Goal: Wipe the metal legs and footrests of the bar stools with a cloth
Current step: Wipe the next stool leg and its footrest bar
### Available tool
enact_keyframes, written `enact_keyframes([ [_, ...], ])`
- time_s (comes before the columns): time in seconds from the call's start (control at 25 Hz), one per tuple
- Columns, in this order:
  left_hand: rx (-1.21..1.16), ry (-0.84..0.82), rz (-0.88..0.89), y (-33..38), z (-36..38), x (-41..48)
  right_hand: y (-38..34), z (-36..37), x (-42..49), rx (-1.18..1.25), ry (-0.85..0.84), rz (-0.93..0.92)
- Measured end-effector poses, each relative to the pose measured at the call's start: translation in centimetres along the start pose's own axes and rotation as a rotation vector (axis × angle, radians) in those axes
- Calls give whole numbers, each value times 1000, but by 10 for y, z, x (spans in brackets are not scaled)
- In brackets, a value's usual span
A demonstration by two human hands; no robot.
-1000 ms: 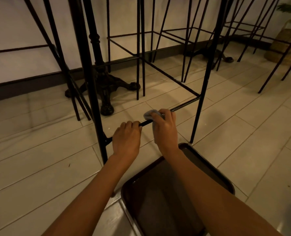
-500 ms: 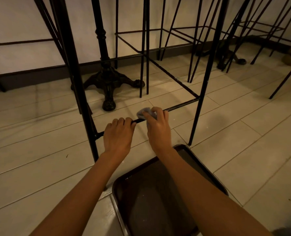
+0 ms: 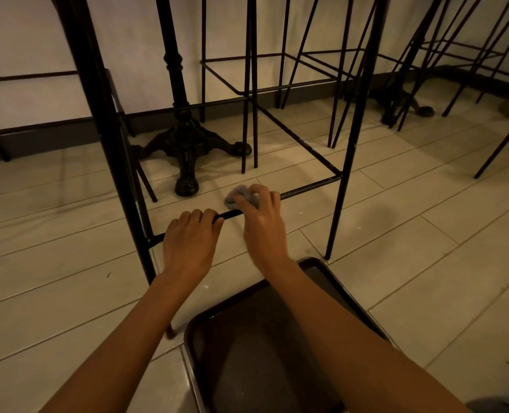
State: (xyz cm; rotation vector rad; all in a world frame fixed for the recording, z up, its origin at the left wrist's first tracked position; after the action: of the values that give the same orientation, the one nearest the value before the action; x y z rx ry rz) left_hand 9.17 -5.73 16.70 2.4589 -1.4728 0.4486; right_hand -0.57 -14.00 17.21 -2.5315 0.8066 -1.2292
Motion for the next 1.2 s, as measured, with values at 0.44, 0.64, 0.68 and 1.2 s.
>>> enact_keyframes([
  [0.44,-29,13,-14,1,-2,-1,32,-9,1,-63,14,36],
  [0.64,-18,25,-13,1,-1,-2,38,-14,6,-24,83,148],
  [0.68,-15,24,-17,1,-1,-2,33,-13,6,-14,96,130],
  [1.2,-35,-2,-31,1,-4,-2,46,-8,-1,-60,43,73],
])
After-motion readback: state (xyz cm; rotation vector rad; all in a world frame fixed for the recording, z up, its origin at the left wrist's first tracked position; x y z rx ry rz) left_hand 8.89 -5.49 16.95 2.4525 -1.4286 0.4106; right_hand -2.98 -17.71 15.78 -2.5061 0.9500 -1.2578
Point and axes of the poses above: each hand's wrist, its own x-axis towards the middle knuckle, its own z-axis out of the palm, y = z × x, the point moved 2 cm from there along x, towards the middle knuckle, and after that the axes turned 5 degrees about x, right-handed, at the moved point
